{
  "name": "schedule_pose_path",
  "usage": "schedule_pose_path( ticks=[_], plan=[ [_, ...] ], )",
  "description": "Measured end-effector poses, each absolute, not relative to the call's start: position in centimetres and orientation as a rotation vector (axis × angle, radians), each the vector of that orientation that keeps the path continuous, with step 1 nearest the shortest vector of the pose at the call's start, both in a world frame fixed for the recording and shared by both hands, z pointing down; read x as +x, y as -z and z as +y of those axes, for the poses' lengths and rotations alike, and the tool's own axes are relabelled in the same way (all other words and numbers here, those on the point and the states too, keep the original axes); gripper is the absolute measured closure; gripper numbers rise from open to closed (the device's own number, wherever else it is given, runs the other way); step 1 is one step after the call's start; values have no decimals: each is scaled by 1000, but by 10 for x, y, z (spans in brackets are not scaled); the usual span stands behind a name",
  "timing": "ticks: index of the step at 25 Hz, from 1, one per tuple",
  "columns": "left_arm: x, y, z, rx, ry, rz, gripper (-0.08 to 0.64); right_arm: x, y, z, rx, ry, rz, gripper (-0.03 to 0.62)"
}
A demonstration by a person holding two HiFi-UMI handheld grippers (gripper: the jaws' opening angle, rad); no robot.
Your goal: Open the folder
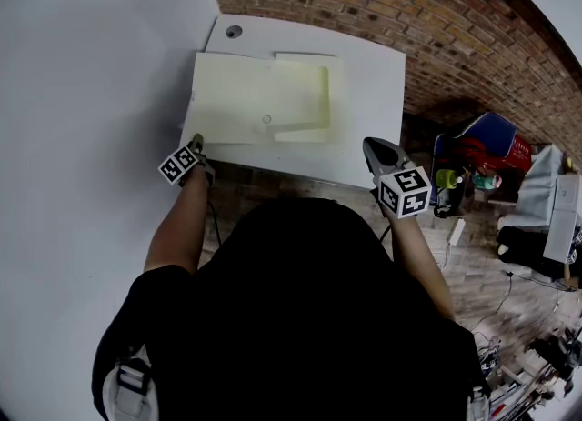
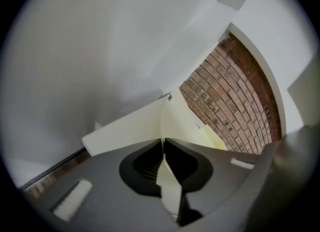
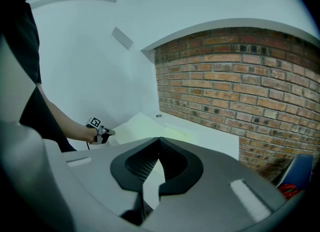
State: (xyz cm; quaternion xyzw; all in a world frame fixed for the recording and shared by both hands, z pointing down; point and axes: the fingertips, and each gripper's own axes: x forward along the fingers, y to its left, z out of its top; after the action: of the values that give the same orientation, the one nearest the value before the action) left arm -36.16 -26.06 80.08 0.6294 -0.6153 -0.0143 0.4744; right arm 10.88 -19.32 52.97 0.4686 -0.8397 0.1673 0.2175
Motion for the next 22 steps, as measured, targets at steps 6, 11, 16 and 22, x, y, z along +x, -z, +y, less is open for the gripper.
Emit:
schedule_pose_path(
  ticks=[6, 11, 16, 22],
  plan=[
    [-361, -802, -257, 1522, 41, -1504, 534, 110, -530, -191, 1295, -463, -2330, 591],
    [-360, -798, -254, 1514, 69, -1497, 523, 111, -529, -188, 1297, -462, -2334, 591],
    [-357, -794, -249, 1534, 121, -1472, 522, 111, -529, -183, 1298, -458, -2338, 591],
    [-345, -783, -250, 1611, 185, -1418, 486, 114, -532, -180, 1294, -455, -2343, 591]
  ],
)
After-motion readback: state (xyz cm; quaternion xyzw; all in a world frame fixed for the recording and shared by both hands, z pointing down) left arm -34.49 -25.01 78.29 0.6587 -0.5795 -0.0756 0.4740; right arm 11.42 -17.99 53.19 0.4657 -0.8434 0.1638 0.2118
